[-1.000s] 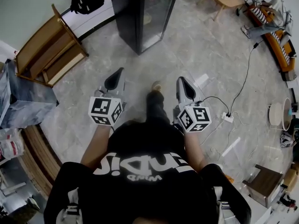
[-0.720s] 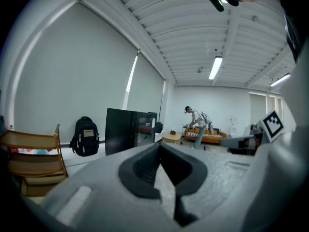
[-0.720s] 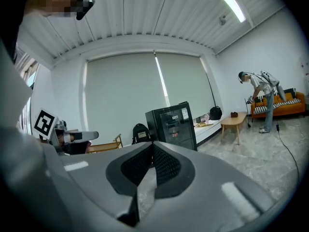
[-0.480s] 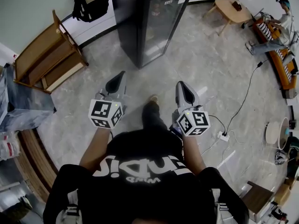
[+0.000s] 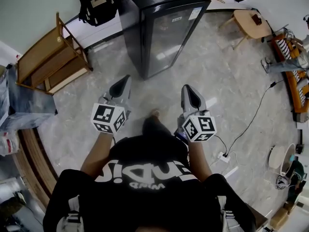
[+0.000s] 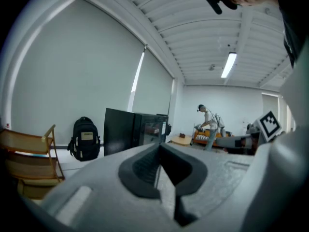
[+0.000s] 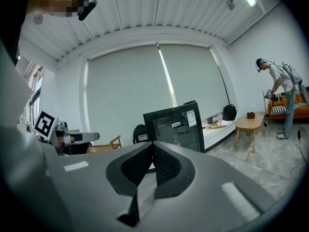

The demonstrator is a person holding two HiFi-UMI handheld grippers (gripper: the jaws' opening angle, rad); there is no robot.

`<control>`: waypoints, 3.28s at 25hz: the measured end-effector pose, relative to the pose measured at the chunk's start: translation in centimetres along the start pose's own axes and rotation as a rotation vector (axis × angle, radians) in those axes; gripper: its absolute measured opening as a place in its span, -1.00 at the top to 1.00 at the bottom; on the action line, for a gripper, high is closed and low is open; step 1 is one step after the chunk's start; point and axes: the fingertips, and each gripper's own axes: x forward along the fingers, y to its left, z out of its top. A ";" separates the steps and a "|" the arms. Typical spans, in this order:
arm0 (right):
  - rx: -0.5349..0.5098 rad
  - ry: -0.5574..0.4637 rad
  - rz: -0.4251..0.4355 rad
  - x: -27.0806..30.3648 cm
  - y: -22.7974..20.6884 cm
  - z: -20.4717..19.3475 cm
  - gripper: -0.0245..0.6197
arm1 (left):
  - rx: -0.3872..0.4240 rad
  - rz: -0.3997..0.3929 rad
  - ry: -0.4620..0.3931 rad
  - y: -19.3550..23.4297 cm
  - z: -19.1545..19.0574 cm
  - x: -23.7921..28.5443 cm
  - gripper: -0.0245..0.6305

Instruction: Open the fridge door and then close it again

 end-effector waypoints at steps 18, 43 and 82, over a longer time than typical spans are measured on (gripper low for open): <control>-0.024 0.038 0.147 11.7 -5.6 4.1 0.93 | 0.007 0.125 -0.032 4.5 3.8 10.2 0.93; -0.002 0.024 0.085 16.1 -5.6 4.8 0.93 | -0.044 0.007 -0.003 7.9 3.1 14.4 0.14; 0.024 0.067 -0.048 16.7 -10.2 3.8 0.93 | -0.043 -0.065 0.206 11.7 -7.4 27.7 0.35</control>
